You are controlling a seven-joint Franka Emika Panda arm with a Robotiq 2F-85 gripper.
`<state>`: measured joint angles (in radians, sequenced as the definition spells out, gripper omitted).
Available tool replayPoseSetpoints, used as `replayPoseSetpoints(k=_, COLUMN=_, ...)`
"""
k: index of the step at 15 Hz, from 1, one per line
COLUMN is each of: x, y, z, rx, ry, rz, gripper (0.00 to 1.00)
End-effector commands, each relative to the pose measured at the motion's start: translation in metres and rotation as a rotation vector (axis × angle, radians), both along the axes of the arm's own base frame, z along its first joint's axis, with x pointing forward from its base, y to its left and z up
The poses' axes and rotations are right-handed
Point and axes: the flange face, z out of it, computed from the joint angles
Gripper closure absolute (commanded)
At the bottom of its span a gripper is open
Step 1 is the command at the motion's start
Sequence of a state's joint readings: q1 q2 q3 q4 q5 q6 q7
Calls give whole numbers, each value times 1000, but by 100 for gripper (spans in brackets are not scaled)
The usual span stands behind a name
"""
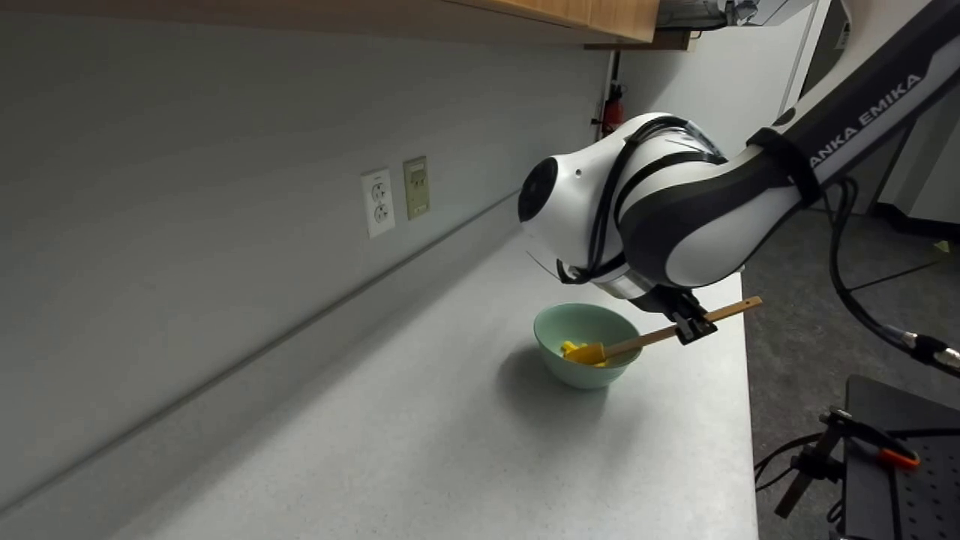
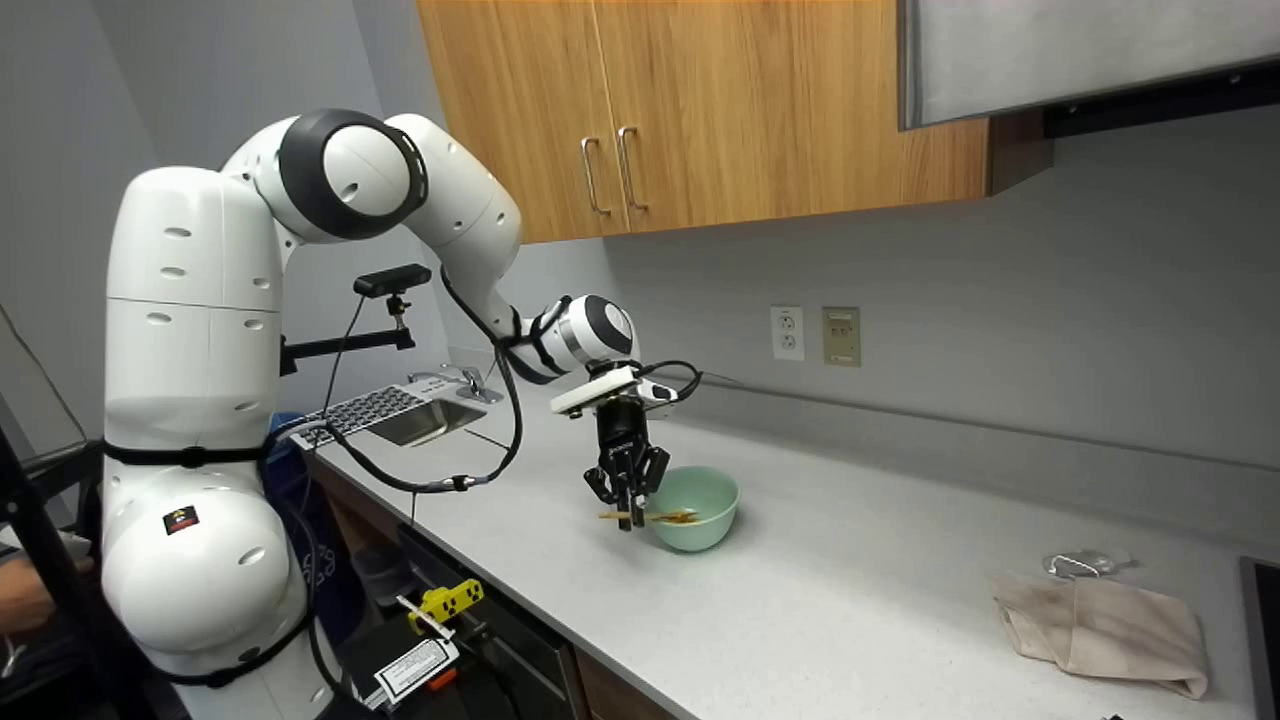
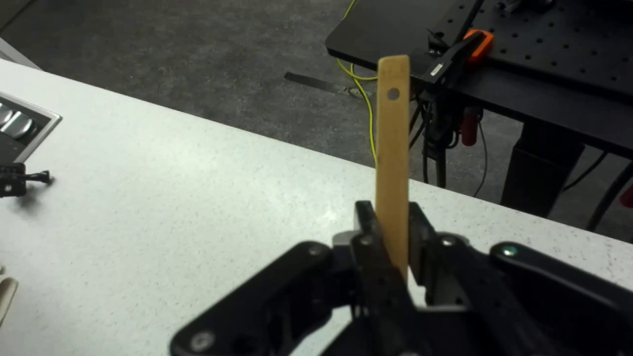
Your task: Mix in the bowl with the spatula
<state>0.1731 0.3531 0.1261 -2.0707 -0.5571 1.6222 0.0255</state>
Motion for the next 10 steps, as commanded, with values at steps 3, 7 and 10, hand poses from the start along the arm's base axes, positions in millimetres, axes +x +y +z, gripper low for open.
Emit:
replayPoseSetpoints(k=3, x=5, y=-10, z=7, rx=-6, ry=-72, rz=-105, gripper=96)
replayPoseSetpoints(k=7, x=8, y=-7, z=10, rx=34, ry=-100, rz=-122, gripper=96)
replayPoseSetpoints(k=10, x=12, y=-4, z=15, rx=70, ry=-134, rz=-132, gripper=96)
